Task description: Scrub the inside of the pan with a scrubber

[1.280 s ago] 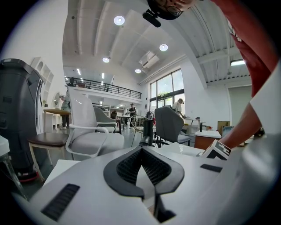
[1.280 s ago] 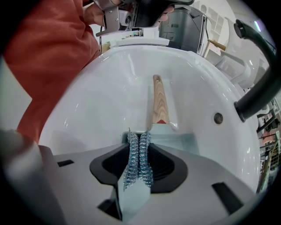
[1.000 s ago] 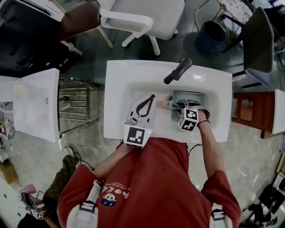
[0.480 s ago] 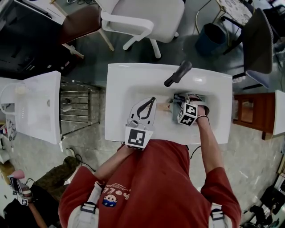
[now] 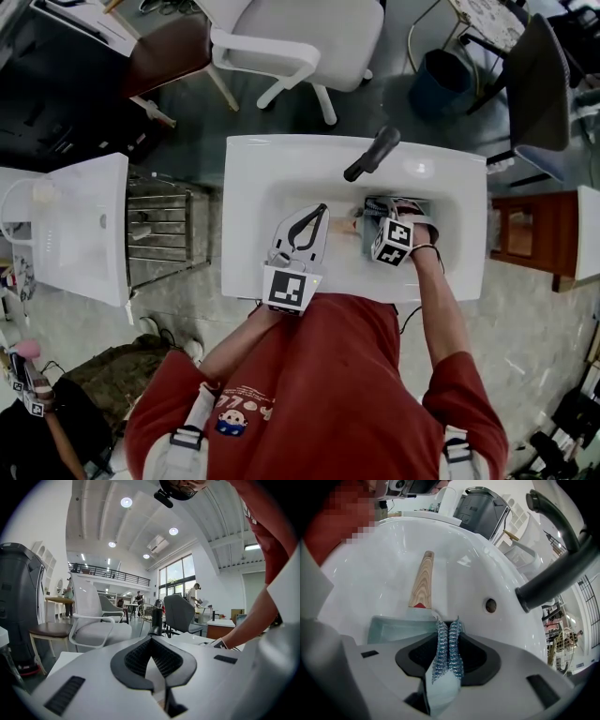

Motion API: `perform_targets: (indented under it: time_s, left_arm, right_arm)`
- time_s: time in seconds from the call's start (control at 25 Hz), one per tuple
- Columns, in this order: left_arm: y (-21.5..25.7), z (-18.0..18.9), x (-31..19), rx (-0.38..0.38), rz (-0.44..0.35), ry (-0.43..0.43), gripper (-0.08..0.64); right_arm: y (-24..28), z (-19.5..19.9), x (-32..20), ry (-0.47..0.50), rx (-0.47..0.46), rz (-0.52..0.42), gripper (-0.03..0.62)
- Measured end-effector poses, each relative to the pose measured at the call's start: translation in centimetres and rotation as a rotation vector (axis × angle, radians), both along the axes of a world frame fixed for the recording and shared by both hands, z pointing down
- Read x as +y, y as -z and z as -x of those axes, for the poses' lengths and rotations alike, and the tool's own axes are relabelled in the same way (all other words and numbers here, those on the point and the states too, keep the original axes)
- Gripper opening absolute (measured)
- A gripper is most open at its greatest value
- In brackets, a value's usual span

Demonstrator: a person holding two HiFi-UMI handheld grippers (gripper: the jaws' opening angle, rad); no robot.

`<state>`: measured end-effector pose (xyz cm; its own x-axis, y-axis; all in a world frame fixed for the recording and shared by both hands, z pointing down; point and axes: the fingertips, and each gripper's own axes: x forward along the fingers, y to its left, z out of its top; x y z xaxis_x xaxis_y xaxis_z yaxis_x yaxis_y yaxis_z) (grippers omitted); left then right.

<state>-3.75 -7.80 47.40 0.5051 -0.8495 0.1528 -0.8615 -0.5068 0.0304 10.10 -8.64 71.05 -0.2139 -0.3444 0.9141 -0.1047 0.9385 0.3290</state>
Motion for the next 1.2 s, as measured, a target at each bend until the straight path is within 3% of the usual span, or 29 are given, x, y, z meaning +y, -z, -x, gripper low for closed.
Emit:
perform_targets:
  time_s: [0.24,0.52,0.72,1.2]
  left_arm:
    - [0.8,0.1,-0.2,0.007,-0.007,0.007,0.014]
    - [0.2,-0.1,0.2,0.009,0.014,-0.006,0.014]
    - [-0.4,-0.1,0.3,0.002,0.028,-0.01,0.014]
    - [0.0,-0.4,0.3,-0.002,0.028,-0.014,0.014]
  right_arm:
    - [2.5,-0.9,1.5,0.017,0.004,0.0,0.153]
    - [3.4,-3.6,7.0,0.021,0.048,0.149,0.156]
    - [2.2,-3.8,9.9,0.003,0.025,0.258,0.155]
    - [1.1,-4.1,10.3,0.029,0.028,0.328,0.15]
